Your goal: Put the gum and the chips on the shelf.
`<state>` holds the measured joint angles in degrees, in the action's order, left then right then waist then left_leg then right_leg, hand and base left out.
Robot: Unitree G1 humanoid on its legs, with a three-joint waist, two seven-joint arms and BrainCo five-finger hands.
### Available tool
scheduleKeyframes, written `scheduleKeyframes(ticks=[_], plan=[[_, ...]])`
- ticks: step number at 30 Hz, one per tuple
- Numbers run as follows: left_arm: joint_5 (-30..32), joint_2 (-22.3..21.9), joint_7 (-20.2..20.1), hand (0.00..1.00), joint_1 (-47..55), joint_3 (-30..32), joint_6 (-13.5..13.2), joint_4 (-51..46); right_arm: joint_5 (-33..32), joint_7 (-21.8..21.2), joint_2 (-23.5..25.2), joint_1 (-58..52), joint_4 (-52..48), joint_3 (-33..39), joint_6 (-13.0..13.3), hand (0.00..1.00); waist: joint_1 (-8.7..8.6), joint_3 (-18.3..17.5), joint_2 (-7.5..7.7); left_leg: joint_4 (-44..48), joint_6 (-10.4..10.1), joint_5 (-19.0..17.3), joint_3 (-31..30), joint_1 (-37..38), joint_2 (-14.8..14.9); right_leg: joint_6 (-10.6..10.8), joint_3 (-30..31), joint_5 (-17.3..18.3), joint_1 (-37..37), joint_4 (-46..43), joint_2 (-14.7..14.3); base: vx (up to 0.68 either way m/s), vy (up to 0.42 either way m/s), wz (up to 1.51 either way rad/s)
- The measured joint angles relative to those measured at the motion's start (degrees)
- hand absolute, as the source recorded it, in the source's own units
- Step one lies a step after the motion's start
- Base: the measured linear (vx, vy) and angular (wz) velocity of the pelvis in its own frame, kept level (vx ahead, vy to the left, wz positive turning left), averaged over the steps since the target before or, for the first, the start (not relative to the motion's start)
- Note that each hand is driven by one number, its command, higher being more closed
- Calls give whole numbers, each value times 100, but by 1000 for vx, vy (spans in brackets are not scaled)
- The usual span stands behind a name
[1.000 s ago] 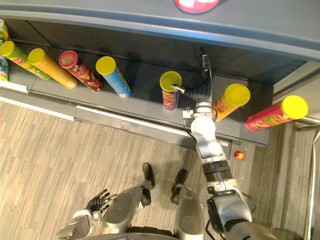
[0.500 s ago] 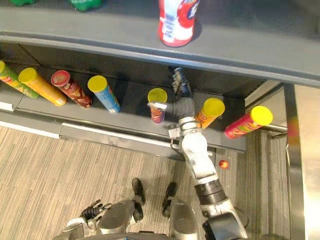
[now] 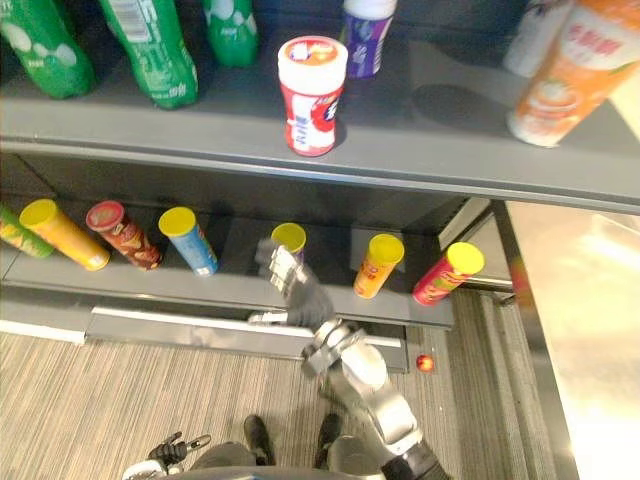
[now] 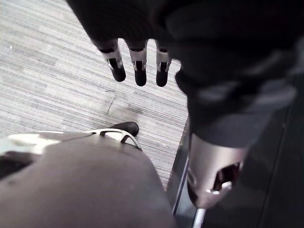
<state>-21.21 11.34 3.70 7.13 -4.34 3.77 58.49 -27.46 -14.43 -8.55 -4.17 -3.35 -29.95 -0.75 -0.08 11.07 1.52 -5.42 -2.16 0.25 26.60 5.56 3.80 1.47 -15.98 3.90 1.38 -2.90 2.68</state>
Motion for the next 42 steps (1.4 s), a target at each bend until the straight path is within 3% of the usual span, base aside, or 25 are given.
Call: scheduleKeyframes(ticks=[3, 6, 13, 16, 24, 27, 30, 33, 37, 42], plan=[[3, -5, 14, 0, -11, -29, -77, 89, 133, -185, -51, -354, 503, -215, -244, 0, -2, -72, 2, -14, 4, -15, 31, 44, -3, 9, 16, -6, 42, 22, 0, 22, 0, -3], [6, -13, -3, 0, 9, -33, -142, 152, 486, -144, -50, -553, 721, -99, -238, 0, -23, -162, 8, -34, -2, -35, 43, 111, -7, 40, 27, -29, 145, 102, -8, 0, 0, 0], [12, -32, -13, 0, 140, 41, -207, 256, 1293, -67, -66, -1044, 1131, 759, 308, 0, -151, -365, 14, -37, -35, -85, 111, 167, -5, 45, 111, -63, 198, 192, -36, 11, -1, -7], [13, -103, -8, 0, 169, 259, -239, 258, 1684, 136, -100, -1251, 1915, 1165, 602, 0, -150, -371, 9, -37, -47, -94, 113, 168, -3, 45, 128, -63, 199, 203, -45, 5, -3, -1], [-120, -263, -25, 0, 279, 722, -187, 321, 1733, 763, 246, -1201, 4278, 2368, 782, 0, -182, -428, -32, -36, -79, -116, 105, 357, -11, 42, 103, -66, 408, 298, -54, 13, -2, 1], [-198, -308, -16, 0, 276, 850, -126, 375, 1500, 879, 285, -932, 4967, 2937, 637, 0, -182, -504, -45, -41, -79, -130, 93, 405, -15, 51, 92, -73, 488, 356, -56, -5, -1, 2], [-350, -395, 0, 0, 264, 1139, -65, 495, 1389, 1256, 279, -636, 5971, 3557, 231, 0, -141, -506, -83, -42, -67, -143, 73, 483, -27, 51, 77, -75, 608, 442, -54, -31, -2, 6], [-349, -419, 31, 0, 265, 1153, -60, 547, 1336, 1628, 275, -639, 6256, 3800, -80, 0, -142, -503, -116, -43, -63, -142, 82, 474, -34, 76, 83, -108, 602, 486, -53, -14, -1, -5], [-339, -461, 167, 0, 261, 1151, -69, 603, 1108, 1976, 290, -697, 6294, 3911, -263, 0, -147, -516, -166, -44, -59, -144, 74, 475, -40, 83, 82, -113, 606, 495, -50, -4, 0, -2], [-344, -492, 291, 0, 261, 1152, -48, 646, 1112, 2412, 346, -637, 6502, 4135, -284, 0, -142, -513, -196, -44, -59, -149, 23, 495, -51, 96, 62, -143, 699, 586, -61, 18, -2, 4]])
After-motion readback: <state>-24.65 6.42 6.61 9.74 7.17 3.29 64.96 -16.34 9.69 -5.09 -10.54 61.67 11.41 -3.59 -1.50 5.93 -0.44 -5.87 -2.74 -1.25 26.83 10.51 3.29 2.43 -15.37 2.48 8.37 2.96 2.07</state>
